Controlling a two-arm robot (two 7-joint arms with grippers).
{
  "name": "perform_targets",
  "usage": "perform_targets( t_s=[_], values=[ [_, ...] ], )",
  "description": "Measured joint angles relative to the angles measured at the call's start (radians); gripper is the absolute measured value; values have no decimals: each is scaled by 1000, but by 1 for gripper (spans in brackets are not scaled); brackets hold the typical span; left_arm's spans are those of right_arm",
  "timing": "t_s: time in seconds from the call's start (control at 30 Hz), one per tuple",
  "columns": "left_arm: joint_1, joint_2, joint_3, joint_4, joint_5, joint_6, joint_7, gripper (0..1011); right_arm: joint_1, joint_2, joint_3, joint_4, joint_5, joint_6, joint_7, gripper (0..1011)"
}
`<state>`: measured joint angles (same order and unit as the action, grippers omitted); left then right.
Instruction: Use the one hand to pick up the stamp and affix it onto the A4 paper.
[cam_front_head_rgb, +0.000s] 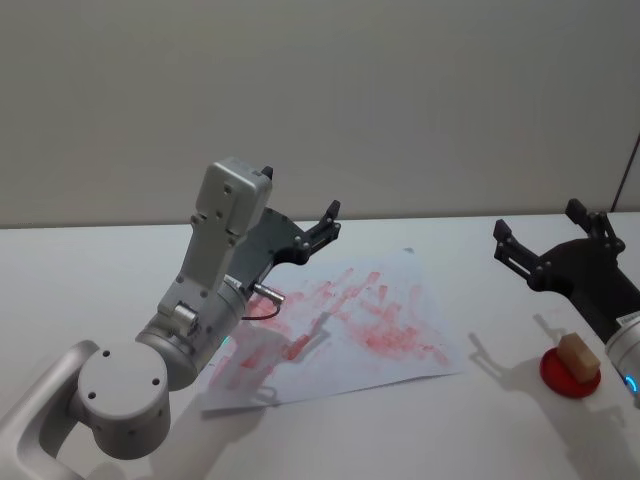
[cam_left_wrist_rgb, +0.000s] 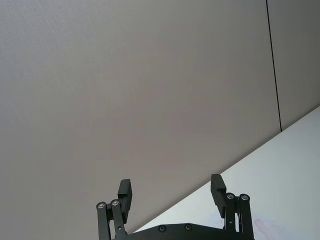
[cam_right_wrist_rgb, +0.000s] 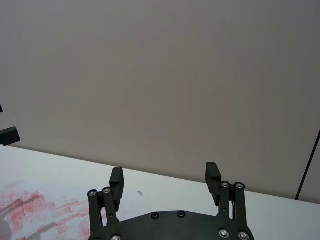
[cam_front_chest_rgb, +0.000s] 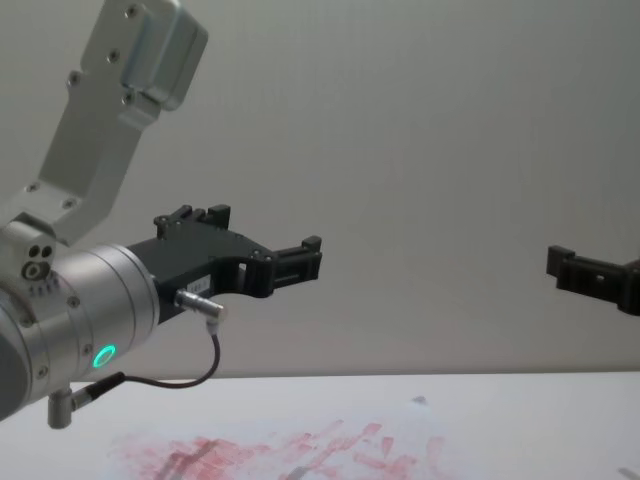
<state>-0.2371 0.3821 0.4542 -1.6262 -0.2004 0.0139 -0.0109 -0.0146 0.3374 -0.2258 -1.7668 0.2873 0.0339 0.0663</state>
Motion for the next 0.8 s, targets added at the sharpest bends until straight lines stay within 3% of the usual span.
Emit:
perform_targets(
  t_s=[0.8],
  values=[
    [0,0,0,0,0,0,0,1001,0,0,0,0,0,0,1,1001]
  ],
)
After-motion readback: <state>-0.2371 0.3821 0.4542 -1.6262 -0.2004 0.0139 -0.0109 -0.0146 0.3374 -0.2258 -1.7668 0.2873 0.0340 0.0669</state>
